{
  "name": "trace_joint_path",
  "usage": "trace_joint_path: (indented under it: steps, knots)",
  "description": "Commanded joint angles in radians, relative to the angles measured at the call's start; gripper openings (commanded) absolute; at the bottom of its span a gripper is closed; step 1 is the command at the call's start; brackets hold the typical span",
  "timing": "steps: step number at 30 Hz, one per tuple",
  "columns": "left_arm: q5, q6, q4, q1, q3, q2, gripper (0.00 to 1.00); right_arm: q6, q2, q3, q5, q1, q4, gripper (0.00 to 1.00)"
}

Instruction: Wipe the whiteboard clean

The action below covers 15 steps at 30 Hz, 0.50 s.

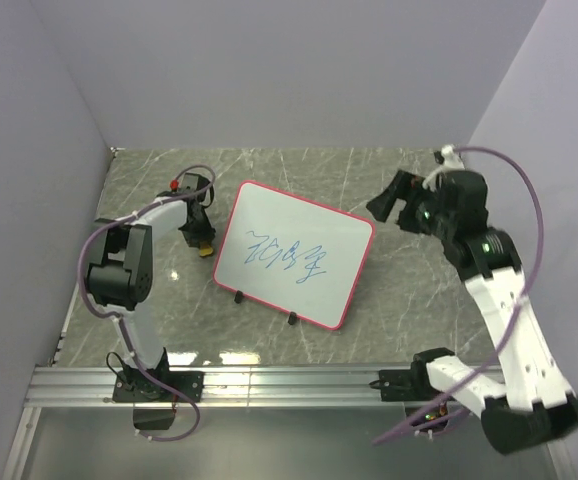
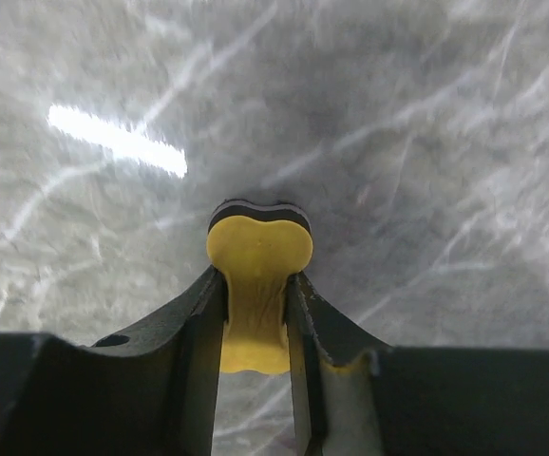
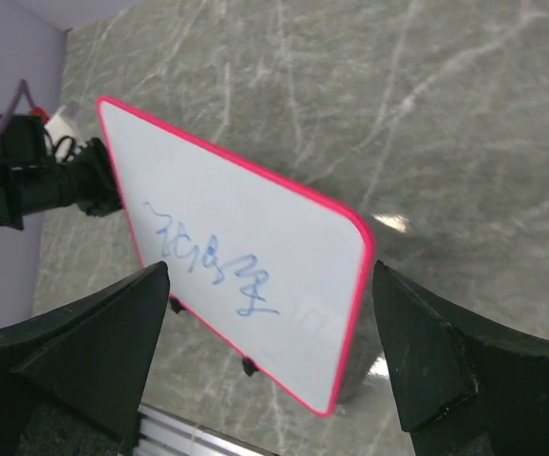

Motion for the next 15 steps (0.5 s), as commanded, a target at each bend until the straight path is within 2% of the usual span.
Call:
trace_joint_path:
  steps: [1,3,6,11,15]
  knots:
    - [0.045,-0.021,-0.03,-0.01,-0.026,-0.064,0.0,-0.045,0.191,0.178,-0.12,0.004,0.046,0.94]
    - [0.037,-0.02,-0.062,-0.02,-0.006,-0.14,0.0,-0.069,0.276,0.278,-0.18,0.004,0.016,0.9]
    - [0.03,-0.009,-0.111,-0.036,0.026,-0.232,0.0,-0.1,0.427,0.341,-0.241,-0.006,0.012,0.89]
    - [0.027,0.005,-0.176,-0.088,0.058,-0.369,0.0,-0.111,0.524,0.318,-0.399,-0.04,0.061,0.89]
    - [0.051,-0.006,-0.184,-0.186,0.055,-0.492,0.0,-0.089,0.59,0.303,-0.543,-0.042,0.133,0.89]
